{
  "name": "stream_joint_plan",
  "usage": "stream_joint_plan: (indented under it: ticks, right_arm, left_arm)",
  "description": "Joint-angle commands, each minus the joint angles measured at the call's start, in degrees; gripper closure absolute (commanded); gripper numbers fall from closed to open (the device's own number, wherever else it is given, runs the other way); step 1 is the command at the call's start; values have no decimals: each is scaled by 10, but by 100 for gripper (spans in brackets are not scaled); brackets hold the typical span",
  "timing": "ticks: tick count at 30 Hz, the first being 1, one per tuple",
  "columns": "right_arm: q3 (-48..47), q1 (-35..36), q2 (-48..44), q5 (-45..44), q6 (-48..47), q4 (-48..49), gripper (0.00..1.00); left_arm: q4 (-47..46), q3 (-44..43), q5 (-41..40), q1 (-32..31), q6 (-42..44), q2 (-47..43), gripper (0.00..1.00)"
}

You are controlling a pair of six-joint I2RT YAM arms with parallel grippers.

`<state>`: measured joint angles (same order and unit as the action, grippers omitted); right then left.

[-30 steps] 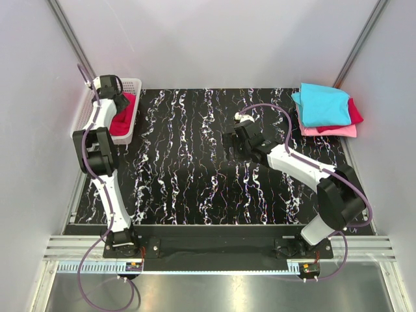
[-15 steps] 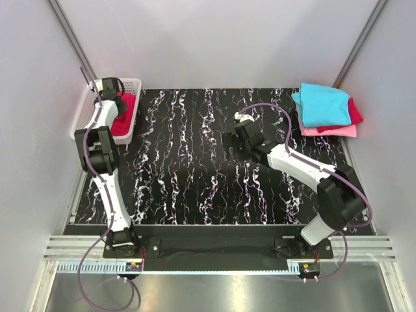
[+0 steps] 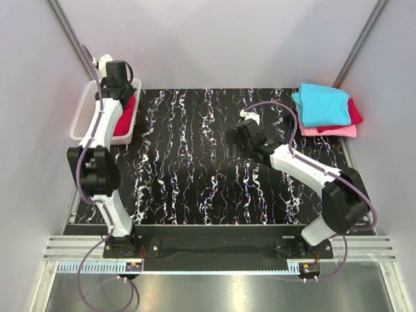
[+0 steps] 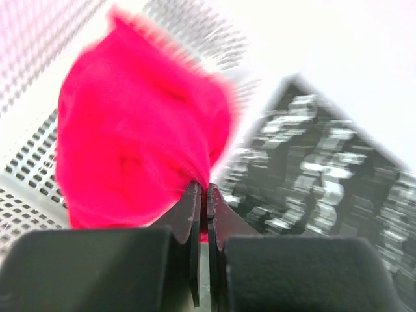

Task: Fold and stack the t-shirts
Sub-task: Grab the tshirt from the pile, then move the tshirt to the center of the board

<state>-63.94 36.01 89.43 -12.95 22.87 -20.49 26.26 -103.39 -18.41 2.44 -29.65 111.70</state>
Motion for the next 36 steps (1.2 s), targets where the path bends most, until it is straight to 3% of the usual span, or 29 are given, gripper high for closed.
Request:
stream_joint_plan:
  ticks: [1, 6, 9, 13, 16, 20, 24, 26, 36]
  right_arm:
    - [-28, 3, -43, -63, 34, -26, 0]
    - [-13, 0, -100, -147, 88, -64, 0]
    - [8, -6, -148, -196, 118, -77, 0]
    - [36, -11, -201, -205, 141, -82, 0]
    - [47, -12, -225, -204, 151, -91, 0]
    - [57, -12, -254, -210, 154, -106, 0]
    - [63, -12, -274, -212, 154, -111, 0]
    - [63, -12, -276, -211, 153, -112, 0]
    - [62, -12, -276, -201, 143, -116, 0]
  left_arm:
    - [-58, 5, -33, -53, 41, -126, 100]
    - [-82, 27, -36, -145, 96, -213, 100]
    - [-94, 28, 11, -225, 152, -260, 100]
    - [-97, 19, 60, -364, 234, -303, 100]
    - [-88, -5, 85, -428, 256, -329, 100]
    - [-77, -26, 104, -458, 252, -362, 100]
    - [-82, -7, 32, -459, 251, -408, 100]
    - [-85, -1, 47, -459, 249, -417, 100]
    - [-90, -8, -16, -459, 235, -398, 100]
